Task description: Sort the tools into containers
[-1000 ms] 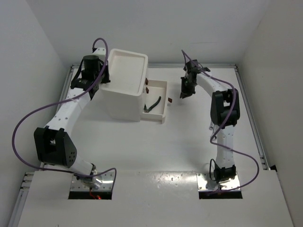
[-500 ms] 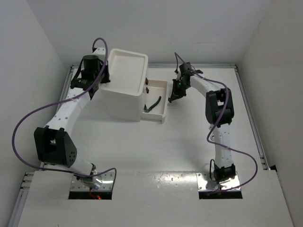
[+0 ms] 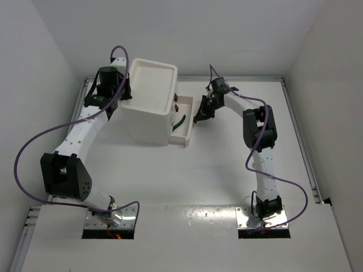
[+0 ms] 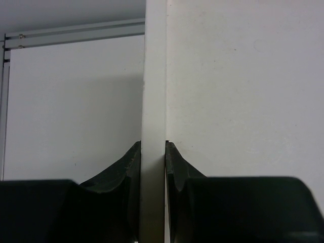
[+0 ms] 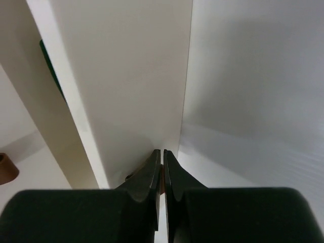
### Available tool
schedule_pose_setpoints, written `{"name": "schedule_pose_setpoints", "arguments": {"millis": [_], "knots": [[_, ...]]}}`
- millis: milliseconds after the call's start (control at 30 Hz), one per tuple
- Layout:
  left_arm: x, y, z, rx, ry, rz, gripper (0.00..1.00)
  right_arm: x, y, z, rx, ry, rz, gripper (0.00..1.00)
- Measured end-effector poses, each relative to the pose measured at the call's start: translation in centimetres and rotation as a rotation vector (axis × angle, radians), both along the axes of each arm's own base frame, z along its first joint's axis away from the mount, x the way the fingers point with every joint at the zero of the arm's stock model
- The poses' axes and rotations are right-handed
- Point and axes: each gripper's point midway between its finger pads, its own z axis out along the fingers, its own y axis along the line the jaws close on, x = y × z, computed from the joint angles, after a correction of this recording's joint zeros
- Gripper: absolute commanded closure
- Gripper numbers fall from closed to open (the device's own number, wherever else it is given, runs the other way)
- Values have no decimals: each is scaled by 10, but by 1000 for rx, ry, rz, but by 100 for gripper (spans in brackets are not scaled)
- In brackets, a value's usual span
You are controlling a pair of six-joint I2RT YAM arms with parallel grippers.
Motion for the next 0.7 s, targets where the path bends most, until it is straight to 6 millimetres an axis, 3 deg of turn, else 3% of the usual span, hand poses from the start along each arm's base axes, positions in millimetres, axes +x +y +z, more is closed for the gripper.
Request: {"name": "schedule_pose_setpoints", "arguments": {"millis": [267,700], "knots": [[0,0,0,1,-7,-4,100,7,27,10,55,-25,16,94],[-1,-1,0,-1,-6,-6,100,9,84,7,192,-10,48,96]]}}
